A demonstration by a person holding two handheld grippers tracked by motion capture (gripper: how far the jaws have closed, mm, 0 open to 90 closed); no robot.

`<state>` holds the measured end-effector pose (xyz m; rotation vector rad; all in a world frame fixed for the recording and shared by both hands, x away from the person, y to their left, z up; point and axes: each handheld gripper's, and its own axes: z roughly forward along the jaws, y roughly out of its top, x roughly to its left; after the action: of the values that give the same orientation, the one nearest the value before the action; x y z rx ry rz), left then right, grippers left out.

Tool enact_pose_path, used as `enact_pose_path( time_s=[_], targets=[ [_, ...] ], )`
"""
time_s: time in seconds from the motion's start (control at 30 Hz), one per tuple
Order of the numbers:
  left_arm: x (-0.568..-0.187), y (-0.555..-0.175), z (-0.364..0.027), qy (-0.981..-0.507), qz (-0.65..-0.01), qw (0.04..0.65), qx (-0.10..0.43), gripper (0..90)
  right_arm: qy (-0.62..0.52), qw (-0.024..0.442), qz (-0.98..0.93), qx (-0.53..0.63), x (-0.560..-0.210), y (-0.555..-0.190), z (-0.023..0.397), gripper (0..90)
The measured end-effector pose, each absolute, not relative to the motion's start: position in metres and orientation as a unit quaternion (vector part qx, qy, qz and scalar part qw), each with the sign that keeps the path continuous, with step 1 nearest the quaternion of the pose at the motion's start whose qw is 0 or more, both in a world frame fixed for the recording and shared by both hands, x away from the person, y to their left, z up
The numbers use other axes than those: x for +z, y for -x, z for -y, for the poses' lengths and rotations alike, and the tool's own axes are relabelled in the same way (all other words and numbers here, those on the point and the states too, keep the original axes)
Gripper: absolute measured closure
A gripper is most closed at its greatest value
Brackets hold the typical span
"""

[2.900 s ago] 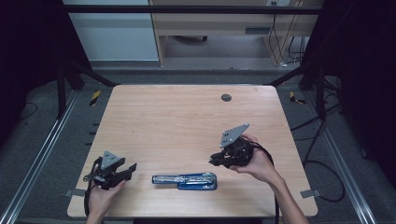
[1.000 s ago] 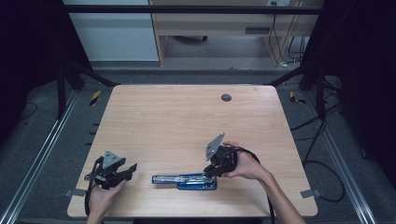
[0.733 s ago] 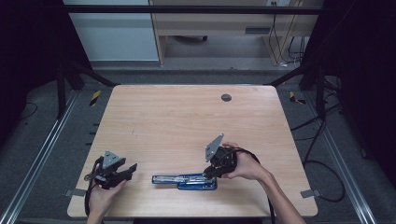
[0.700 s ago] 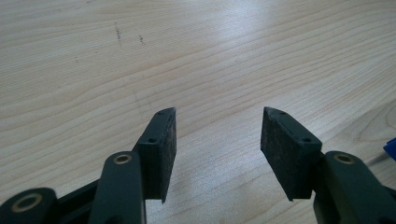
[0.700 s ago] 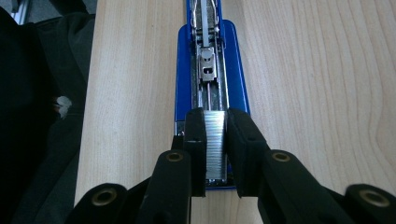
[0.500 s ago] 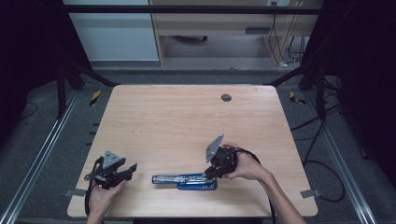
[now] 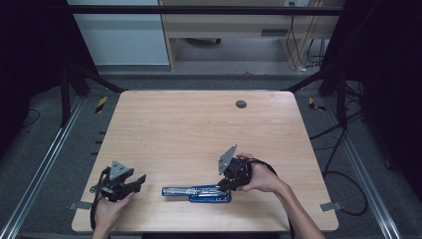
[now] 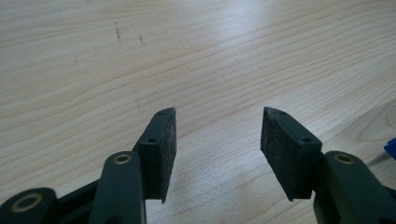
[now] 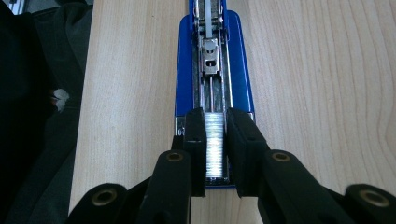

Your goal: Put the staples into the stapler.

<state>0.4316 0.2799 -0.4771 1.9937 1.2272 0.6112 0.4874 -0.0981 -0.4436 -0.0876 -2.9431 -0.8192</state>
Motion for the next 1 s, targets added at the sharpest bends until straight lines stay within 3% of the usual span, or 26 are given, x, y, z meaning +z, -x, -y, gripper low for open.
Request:
enact_pose_path(
  time_s=[0.37,1.0],
  targets=[
    [-0.4771,-0.4315,-0.2797,-0.771,-0.475,0.353,0.236,45.9,0.037,0.041,0.962,-0.266,-0.4437,-0.4868,0.0987,75.4],
    [-0.4772,-0.4316,-0.2796,-0.771,-0.474,0.353,0.235,45.9,0.042,0.037,0.958,-0.28,-0.4433,-0.4867,0.1003,78.2]
  ],
)
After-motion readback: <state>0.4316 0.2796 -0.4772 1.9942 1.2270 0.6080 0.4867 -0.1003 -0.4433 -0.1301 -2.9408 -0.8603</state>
